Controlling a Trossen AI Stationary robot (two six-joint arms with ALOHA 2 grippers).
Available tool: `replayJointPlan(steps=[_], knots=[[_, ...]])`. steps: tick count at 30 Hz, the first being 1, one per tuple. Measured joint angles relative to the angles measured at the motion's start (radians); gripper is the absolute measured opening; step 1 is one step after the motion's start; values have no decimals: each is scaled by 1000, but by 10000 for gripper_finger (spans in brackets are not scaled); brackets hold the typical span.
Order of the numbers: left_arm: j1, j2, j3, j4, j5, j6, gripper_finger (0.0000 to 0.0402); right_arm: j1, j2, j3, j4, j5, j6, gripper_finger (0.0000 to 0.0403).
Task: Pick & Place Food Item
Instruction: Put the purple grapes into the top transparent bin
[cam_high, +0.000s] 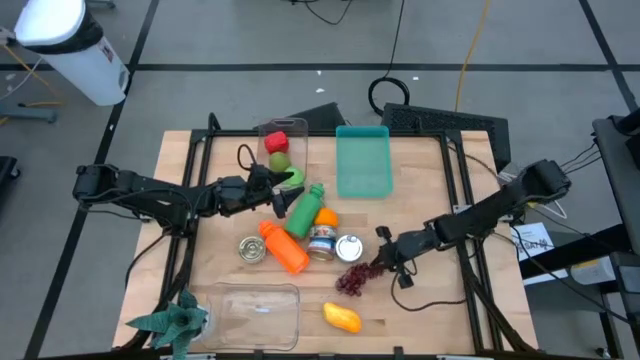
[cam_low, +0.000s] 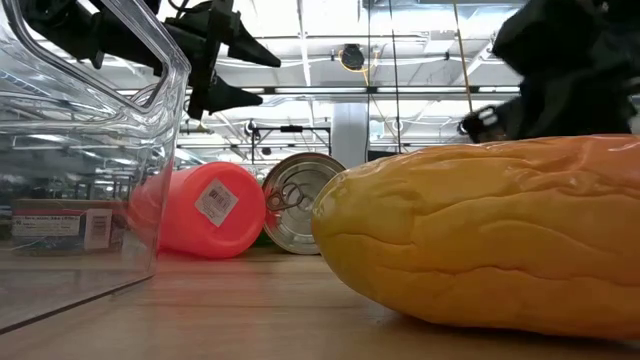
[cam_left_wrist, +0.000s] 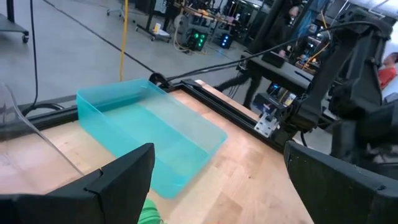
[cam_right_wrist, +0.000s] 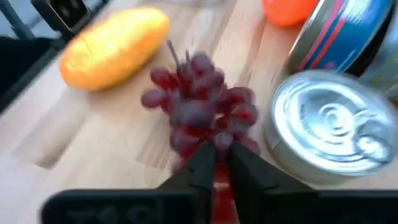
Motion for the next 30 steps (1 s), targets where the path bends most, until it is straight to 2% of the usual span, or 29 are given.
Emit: replayJointPlan(steps=[2,5,14,22,28,30], knots=[[0,0,0,0,0,3,361,-3,-67,0,-26,0,-20,7],[0,0,0,9,-1,-13,361,-12,-163,0,-65,14,-42,8],[1,0,-1,108,-7,35,361,-74,-373,0,-195,240,-214,3],[-6,76,0,234,50,112,361,-144,-491,0,-186,242,-341,1],[-6,180,1,378,83,145,361,-164,-513,-9,-186,241,-321,1],[-6,213,13,380,130,186,361,-164,-512,-16,-187,241,-326,1]])
